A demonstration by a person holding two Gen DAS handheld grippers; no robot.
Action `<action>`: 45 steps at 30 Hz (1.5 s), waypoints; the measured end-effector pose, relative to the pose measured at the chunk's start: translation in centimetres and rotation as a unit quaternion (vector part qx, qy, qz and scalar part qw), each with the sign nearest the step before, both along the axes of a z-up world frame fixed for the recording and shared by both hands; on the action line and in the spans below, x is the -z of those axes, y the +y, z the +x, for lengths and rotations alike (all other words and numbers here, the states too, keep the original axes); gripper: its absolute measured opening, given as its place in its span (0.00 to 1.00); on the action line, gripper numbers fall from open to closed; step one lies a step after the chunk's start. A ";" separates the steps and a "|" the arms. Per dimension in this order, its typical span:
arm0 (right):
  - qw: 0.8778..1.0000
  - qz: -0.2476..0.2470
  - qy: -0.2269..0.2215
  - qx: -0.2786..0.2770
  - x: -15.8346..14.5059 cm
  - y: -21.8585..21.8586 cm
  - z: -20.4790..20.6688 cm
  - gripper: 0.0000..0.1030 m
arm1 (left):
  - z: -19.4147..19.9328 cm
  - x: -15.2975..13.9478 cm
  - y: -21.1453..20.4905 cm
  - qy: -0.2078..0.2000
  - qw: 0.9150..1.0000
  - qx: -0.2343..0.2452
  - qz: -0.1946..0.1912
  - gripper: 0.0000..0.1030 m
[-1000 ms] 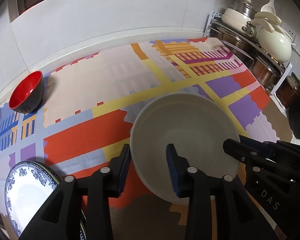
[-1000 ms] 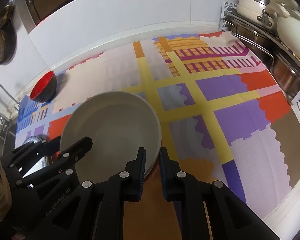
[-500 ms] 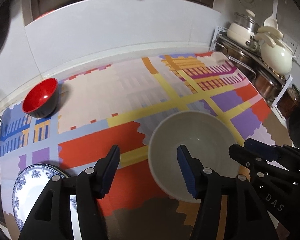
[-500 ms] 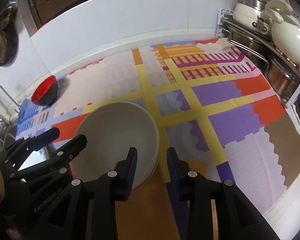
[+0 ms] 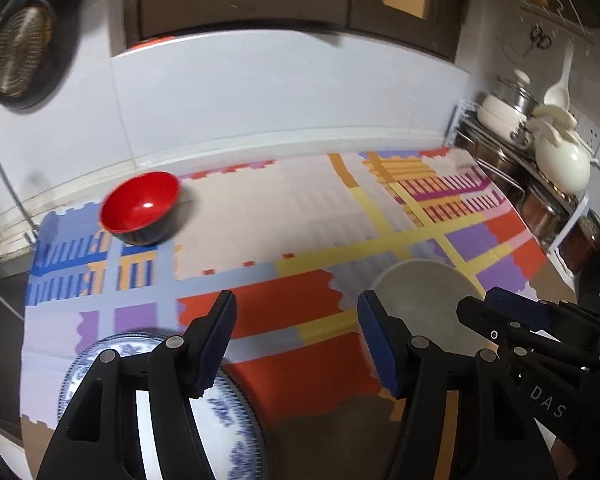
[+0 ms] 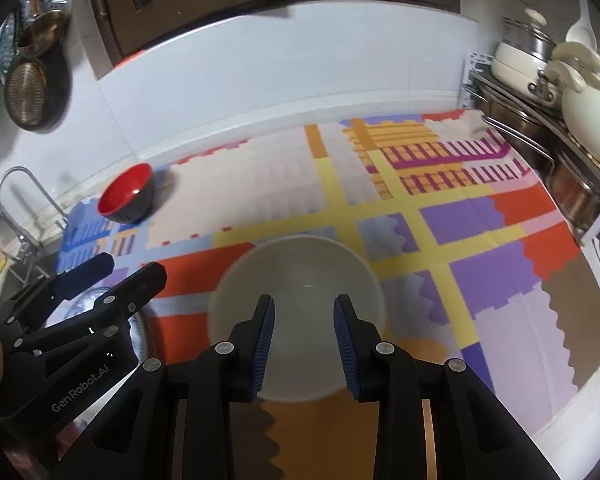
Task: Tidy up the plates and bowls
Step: 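Move the left gripper to the red-and-black bowl by the sink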
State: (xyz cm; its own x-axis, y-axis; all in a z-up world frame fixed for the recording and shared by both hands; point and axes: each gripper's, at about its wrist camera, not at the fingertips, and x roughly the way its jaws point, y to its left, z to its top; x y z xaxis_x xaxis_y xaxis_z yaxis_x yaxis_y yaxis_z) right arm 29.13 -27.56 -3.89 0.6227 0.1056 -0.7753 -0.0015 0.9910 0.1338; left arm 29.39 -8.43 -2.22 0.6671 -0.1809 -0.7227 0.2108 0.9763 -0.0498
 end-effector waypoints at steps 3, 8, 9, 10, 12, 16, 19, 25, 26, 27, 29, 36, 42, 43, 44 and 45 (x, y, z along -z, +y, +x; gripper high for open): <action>1.000 0.000 -0.008 -0.009 -0.6 1.3 0.2 0.31 | -0.2 -0.5 1.5 -0.007 1.000 -0.012 0.000 0.60; 1.000 0.009 -0.018 -0.023 -1.3 3.2 0.4 0.31 | -0.7 -1.5 3.9 -0.020 0.999 -0.026 -0.002 0.61; 0.999 0.009 -0.021 -0.025 -1.5 3.6 0.4 0.31 | -0.7 -1.7 4.5 -0.022 0.999 -0.030 -0.003 0.61; 0.999 0.009 -0.023 -0.028 -1.7 4.0 0.4 0.31 | -0.8 -1.9 5.0 -0.025 0.999 -0.033 -0.003 0.61; 0.999 0.010 -0.028 -0.034 -2.1 4.9 0.5 0.31 | -0.8 -2.1 5.8 -0.030 0.999 -0.039 -0.002 0.62; 0.998 0.011 -0.038 -0.045 -2.8 6.7 0.8 0.31 | -0.7 -2.6 7.9 -0.037 0.998 -0.052 -0.005 0.63; 0.998 0.008 -0.044 -0.053 -3.2 7.9 1.1 0.31 | -0.6 -3.0 9.4 -0.042 0.997 -0.062 -0.008 0.63; 0.996 0.010 -0.059 -0.066 -4.1 10.5 2.0 0.31 | 0.0 -3.7 12.0 -0.053 0.995 -0.080 -0.002 0.64; 0.996 0.011 -0.064 -0.066 -4.3 10.9 2.2 0.31 | 0.1 -3.8 12.4 -0.054 0.995 -0.084 -0.002 0.64; 0.995 0.011 -0.068 -0.067 -4.5 11.2 2.4 0.31 | 0.3 -3.8 12.8 -0.056 0.995 -0.087 -0.001 0.65; 0.995 0.015 -0.071 -0.070 -4.8 11.9 2.9 0.31 | 0.6 -4.0 13.6 -0.059 0.994 -0.093 0.001 0.65; 0.993 0.020 -0.086 -0.080 -5.5 14.5 5.3 0.31 | 2.4 -4.2 16.3 -0.071 0.991 -0.118 0.009 0.65; 0.992 0.020 -0.085 -0.086 -5.4 16.4 7.4 0.31 | 4.1 -4.0 18.2 -0.074 0.989 -0.131 0.011 0.65; 0.992 0.021 -0.085 -0.088 -5.3 16.7 7.8 0.31 | 4.4 -4.0 18.5 -0.074 0.988 -0.133 0.011 0.65; 0.992 0.021 -0.084 -0.089 -5.2 16.9 8.1 0.31 | 4.7 -3.9 18.7 -0.073 0.988 -0.133 0.012 0.65; 0.992 0.022 -0.084 -0.091 -5.1 17.2 8.4 0.31 | 5.0 -3.8 19.0 -0.073 0.988 -0.135 0.014 0.65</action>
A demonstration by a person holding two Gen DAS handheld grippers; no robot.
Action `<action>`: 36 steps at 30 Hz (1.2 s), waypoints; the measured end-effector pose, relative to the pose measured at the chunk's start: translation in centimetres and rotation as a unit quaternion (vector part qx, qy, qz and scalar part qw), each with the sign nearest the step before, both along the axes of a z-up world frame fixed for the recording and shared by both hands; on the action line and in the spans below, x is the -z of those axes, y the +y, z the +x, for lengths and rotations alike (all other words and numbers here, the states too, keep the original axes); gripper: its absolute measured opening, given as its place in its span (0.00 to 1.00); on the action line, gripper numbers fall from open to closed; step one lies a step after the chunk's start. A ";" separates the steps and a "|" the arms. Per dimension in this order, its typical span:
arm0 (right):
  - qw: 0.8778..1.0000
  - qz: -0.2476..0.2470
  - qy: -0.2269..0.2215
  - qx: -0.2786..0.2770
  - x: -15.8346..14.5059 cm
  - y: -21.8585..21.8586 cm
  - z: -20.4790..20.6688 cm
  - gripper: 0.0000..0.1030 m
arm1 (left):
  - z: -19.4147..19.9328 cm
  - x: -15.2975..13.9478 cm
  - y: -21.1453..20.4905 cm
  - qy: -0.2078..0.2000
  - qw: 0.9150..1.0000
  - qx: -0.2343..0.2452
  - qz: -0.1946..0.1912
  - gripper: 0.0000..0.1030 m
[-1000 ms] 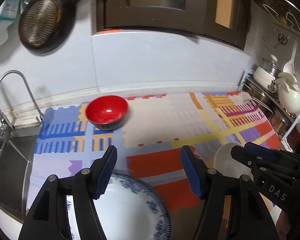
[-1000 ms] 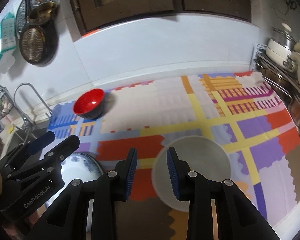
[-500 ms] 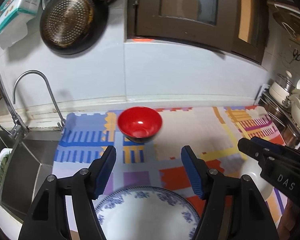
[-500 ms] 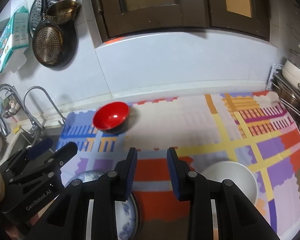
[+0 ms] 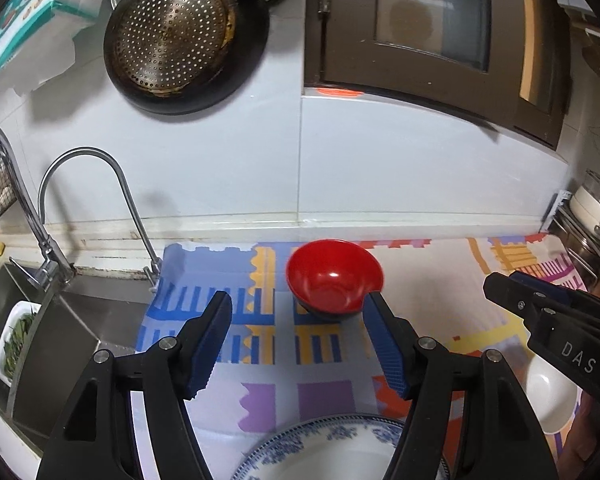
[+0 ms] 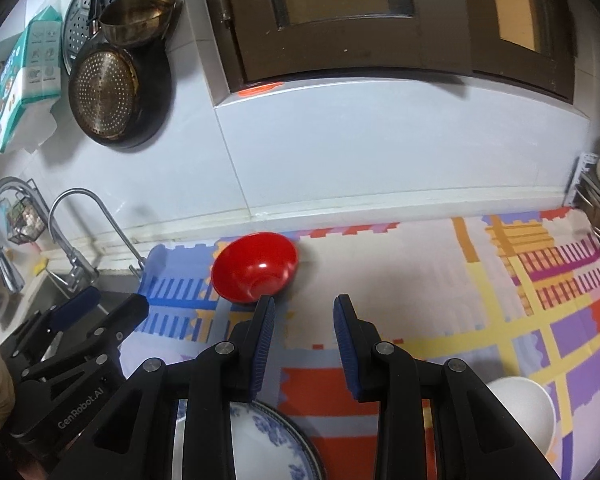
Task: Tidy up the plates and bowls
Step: 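Move the left gripper to the red-and-black bowl by the sink, then close the left gripper on the red bowl's rim and lift it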
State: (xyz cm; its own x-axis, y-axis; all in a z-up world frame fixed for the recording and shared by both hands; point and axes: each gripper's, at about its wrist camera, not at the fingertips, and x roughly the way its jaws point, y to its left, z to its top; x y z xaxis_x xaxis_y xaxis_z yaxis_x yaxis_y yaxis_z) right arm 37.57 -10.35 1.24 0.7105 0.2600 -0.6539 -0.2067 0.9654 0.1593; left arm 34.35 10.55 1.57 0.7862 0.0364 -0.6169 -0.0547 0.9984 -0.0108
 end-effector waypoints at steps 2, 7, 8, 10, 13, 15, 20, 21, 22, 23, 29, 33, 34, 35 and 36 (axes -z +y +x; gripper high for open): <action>1.000 0.001 0.001 -0.001 0.1 0.5 0.6 0.31 | 0.5 0.2 0.4 0.001 1.000 -0.002 0.002 0.65; 1.000 0.002 0.007 -0.005 0.7 1.8 2.4 0.31 | 2.2 1.1 1.5 0.006 1.000 -0.005 0.005 0.65; 1.000 0.000 0.007 -0.005 0.9 2.1 2.8 0.31 | 2.5 1.2 1.7 0.008 1.000 -0.005 0.005 0.65; 1.000 -0.004 0.006 -0.006 1.2 2.6 3.4 0.31 | 3.2 1.7 2.1 0.013 1.000 -0.007 0.007 0.65; 1.000 -0.008 0.010 -0.006 1.8 3.2 4.3 0.31 | 4.3 2.5 2.5 0.019 1.000 -0.005 0.009 0.65; 1.000 -0.009 0.012 -0.006 2.2 3.5 5.0 0.31 | 5.1 3.0 2.8 0.022 1.000 -0.004 0.010 0.65; 1.000 -0.014 0.028 -0.004 3.8 4.3 6.9 0.31 | 6.9 4.3 3.2 0.035 0.999 0.000 0.010 0.65; 0.999 -0.014 0.031 -0.005 4.0 4.5 7.3 0.31 | 7.3 4.7 3.2 0.038 0.999 0.002 0.010 0.65; 0.999 -0.014 0.035 -0.004 4.4 4.6 7.7 0.31 | 7.6 5.0 3.2 0.041 0.999 0.003 0.009 0.65; 0.999 -0.013 0.039 -0.003 4.7 4.7 8.0 0.31 | 8.0 5.3 3.2 0.045 0.999 0.005 0.009 0.65; 0.998 -0.010 0.060 -0.001 6.6 5.2 9.9 0.31 | 10.3 7.1 3.3 0.063 0.998 0.020 -0.001 0.65; 0.997 -0.015 0.072 0.002 7.7 5.5 10.9 0.31 | 11.7 8.2 3.2 0.074 0.997 0.021 0.003 0.65; 0.997 -0.016 0.075 0.003 8.0 5.6 11.2 0.31 | 12.0 8.5 3.3 0.078 0.997 0.019 0.005 0.65; 0.997 -0.017 0.079 0.005 8.4 5.6 11.5 0.31 | 12.4 8.8 3.3 0.082 0.996 0.021 0.004 0.65; 0.997 -0.017 0.081 0.005 8.6 5.7 11.7 0.31 | 12.6 9.1 3.3 0.087 0.996 0.022 0.004 0.65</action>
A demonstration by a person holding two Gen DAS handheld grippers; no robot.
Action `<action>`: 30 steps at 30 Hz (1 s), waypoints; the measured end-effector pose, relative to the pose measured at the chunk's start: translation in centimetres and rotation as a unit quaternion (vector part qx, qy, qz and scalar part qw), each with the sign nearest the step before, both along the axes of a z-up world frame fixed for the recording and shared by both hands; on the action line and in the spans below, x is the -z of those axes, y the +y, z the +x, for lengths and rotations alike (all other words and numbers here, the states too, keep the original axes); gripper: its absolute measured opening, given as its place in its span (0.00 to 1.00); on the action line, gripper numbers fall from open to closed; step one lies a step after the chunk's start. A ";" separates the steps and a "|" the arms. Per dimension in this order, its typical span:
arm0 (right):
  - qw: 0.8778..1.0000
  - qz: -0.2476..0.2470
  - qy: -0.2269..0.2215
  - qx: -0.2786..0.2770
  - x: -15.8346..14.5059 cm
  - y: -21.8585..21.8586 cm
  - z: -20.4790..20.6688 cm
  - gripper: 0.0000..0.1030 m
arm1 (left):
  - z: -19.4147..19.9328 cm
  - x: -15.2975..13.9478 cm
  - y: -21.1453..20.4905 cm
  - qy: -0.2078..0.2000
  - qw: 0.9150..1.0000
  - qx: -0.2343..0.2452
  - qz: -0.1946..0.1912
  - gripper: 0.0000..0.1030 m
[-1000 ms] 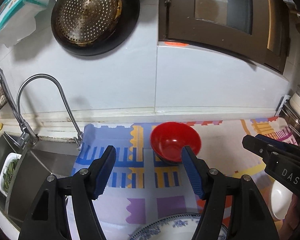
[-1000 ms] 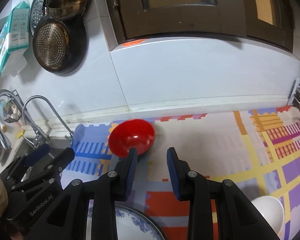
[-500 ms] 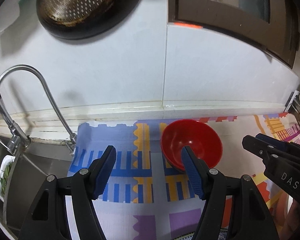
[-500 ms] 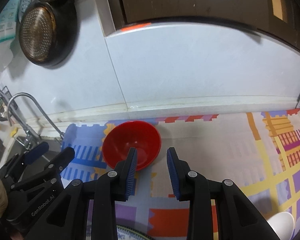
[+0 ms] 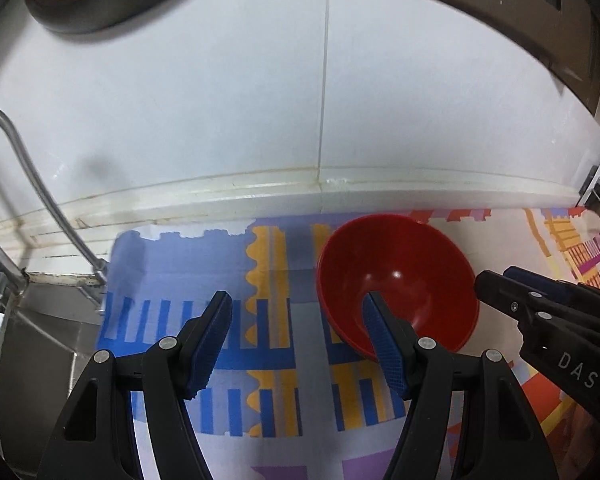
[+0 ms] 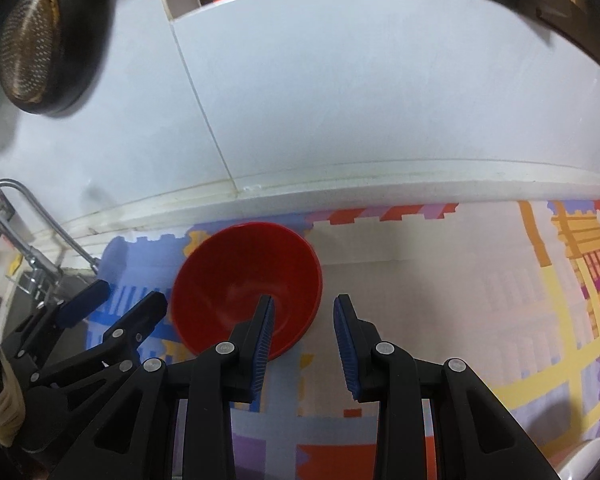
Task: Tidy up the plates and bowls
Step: 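Close the left gripper on the red bowl's rim and lift it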
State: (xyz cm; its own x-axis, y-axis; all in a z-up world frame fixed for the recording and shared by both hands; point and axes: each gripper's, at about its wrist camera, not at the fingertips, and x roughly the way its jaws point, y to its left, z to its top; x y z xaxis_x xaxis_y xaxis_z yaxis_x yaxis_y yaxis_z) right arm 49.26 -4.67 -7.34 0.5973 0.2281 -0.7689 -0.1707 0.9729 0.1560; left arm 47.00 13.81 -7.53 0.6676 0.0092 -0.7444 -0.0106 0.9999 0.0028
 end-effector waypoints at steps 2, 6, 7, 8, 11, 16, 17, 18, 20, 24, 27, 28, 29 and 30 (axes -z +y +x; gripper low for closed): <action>1.000 0.000 0.007 0.001 0.5 0.1 0.4 0.31 | 0.6 0.4 0.0 0.007 1.000 0.002 0.001 0.64; 1.000 0.000 0.015 0.005 1.3 0.3 1.2 0.31 | 1.1 1.5 -0.1 0.015 1.000 0.005 0.004 0.64; 1.000 -0.001 0.017 0.006 1.5 0.3 1.4 0.31 | 1.3 1.8 -0.1 0.018 1.000 0.004 0.004 0.63; 1.000 0.000 0.018 0.006 1.7 0.3 1.5 0.30 | 1.3 2.0 -0.1 0.019 1.000 0.004 0.004 0.63; 1.000 -0.003 0.022 0.006 2.1 0.5 1.9 0.30 | 1.6 2.6 -0.2 0.025 1.000 0.005 0.000 0.60; 1.000 -0.004 0.030 0.006 2.7 0.6 2.3 0.23 | 2.2 3.3 -0.6 0.036 0.999 0.011 -0.003 0.52; 0.999 -0.004 0.031 0.006 2.8 0.6 2.5 0.23 | 2.2 3.4 -0.7 0.037 0.999 0.013 -0.005 0.50; 0.999 -0.003 0.032 0.007 2.8 0.6 2.6 0.22 | 2.3 3.4 -0.8 0.038 0.999 0.016 -0.007 0.47; 0.999 -0.001 0.035 0.007 2.8 0.6 2.8 0.19 | 2.5 3.5 -1.0 0.040 0.999 0.023 -0.010 0.41; 0.999 0.000 0.035 0.005 2.6 0.8 3.2 0.15 | 2.7 3.5 -1.5 0.045 0.998 0.034 -0.017 0.27; 0.999 0.000 0.033 0.004 2.5 0.9 3.2 0.15 | 2.9 3.6 -1.9 0.048 0.998 0.035 -0.016 0.20; 0.999 0.001 0.033 0.004 2.5 0.9 3.2 0.14 | 2.9 3.6 -2.0 0.047 0.998 0.032 -0.016 0.20; 0.999 0.001 0.033 0.005 2.4 1.0 3.2 0.14 | 3.0 3.6 -2.1 0.046 0.998 0.030 -0.016 0.19; 0.999 0.001 0.034 0.005 2.5 1.0 3.2 0.14 | 3.0 3.6 -2.1 0.046 0.998 0.028 -0.015 0.19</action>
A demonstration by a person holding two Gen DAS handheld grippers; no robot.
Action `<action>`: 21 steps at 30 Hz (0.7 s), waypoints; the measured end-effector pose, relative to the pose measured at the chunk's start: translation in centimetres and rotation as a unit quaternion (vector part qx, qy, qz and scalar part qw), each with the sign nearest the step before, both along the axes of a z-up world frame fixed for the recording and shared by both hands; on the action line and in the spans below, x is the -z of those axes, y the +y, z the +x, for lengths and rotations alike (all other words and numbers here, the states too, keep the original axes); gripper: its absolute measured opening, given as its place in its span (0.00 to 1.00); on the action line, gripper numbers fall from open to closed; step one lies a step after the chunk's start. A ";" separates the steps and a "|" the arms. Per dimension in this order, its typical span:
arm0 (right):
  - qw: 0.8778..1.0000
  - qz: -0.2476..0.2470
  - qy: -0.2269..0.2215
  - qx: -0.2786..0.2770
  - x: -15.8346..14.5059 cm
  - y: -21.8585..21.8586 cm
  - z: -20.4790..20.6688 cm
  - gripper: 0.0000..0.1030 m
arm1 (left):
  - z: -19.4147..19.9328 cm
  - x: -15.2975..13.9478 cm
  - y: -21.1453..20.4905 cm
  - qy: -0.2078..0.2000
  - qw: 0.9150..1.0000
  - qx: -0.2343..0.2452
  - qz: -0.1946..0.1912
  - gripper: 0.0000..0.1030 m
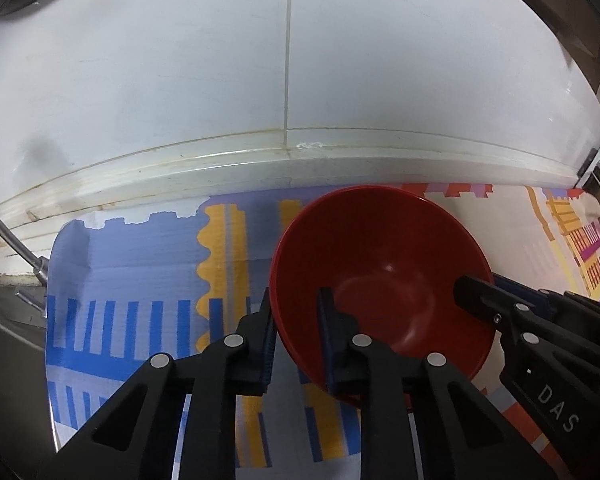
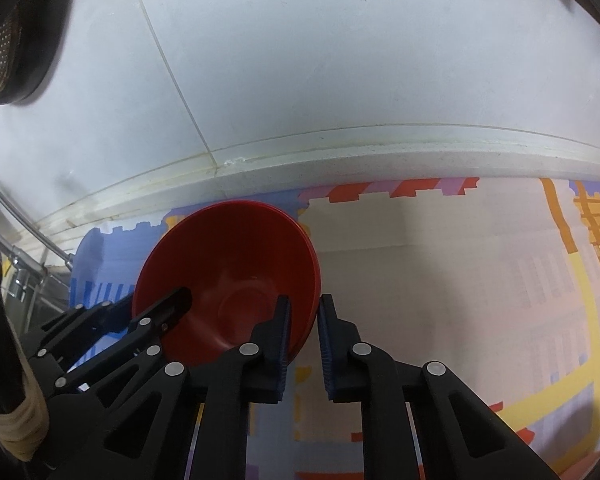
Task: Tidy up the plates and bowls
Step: 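Close the left gripper on the red bowl's rim and lift it, then carry the red bowl with the left gripper over the stacked bowls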
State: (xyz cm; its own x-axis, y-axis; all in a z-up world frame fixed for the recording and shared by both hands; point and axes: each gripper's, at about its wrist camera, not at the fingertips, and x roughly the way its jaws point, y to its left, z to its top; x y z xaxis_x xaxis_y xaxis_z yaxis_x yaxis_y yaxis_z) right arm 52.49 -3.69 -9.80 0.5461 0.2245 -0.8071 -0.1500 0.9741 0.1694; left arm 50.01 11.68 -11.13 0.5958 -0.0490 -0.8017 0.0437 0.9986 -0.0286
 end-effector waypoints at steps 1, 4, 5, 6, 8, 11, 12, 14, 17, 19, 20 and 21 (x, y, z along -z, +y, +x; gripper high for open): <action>1.000 0.000 0.000 0.001 0.0 0.0 0.0 0.14 | 0.0 0.0 -0.1 0.000 1.000 -0.001 0.001 0.19; 1.000 -0.001 0.000 0.001 0.0 0.0 0.0 0.14 | 0.0 0.0 -0.2 0.000 1.000 -0.003 0.003 0.19; 1.000 0.000 0.001 0.001 0.0 0.0 0.0 0.14 | -0.1 0.0 -0.2 0.000 1.000 -0.004 0.002 0.19; 1.000 0.001 0.002 0.001 0.0 -0.1 -0.1 0.14 | -0.2 -0.1 -0.2 0.001 1.000 -0.004 0.002 0.19; 1.000 0.003 0.005 0.000 0.0 -0.2 -0.2 0.14 | -0.5 -0.3 -0.2 -0.001 1.000 -0.005 -0.001 0.19; 1.000 0.005 0.003 -0.001 -0.3 -0.2 -0.6 0.14 | -1.0 -0.7 -0.3 -0.004 1.000 -0.005 -0.003 0.19; 1.000 0.004 0.001 -0.002 -0.5 -0.2 -0.8 0.14 | -1.3 -0.9 -0.2 -0.005 1.000 -0.004 -0.004 0.19; 1.000 0.005 -0.003 -0.003 -0.9 -0.3 -1.3 0.14 | -1.8 -1.3 -0.4 -0.008 1.000 -0.003 -0.007 0.19; 1.000 0.007 -0.010 -0.004 -1.6 -0.7 -2.2 0.14 | -2.7 -2.1 -0.7 -0.016 1.000 -0.002 -0.011 0.19; 1.000 0.006 -0.015 -0.004 -2.2 -0.8 -2.9 0.14 | -3.2 -2.6 -0.9 -0.020 1.000 -0.002 -0.017 0.19; 1.000 0.006 -0.019 -0.005 -2.5 -1.0 -3.2 0.14 | -3.5 -2.8 -1.1 -0.022 1.000 0.000 -0.019 0.19; 1.000 0.006 -0.021 -0.005 -2.7 -1.1 -3.5 0.14 | -3.8 -3.1 -1.3 -0.023 1.000 0.001 -0.022 0.19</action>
State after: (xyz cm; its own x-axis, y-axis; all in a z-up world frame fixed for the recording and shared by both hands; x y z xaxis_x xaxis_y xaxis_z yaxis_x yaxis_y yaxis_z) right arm 49.02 -4.75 -7.11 0.5768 0.2390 -0.7812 -0.1668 0.9706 0.1737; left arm 46.25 10.41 -8.08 0.6319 -0.0837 -0.7705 0.0471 0.9965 -0.0696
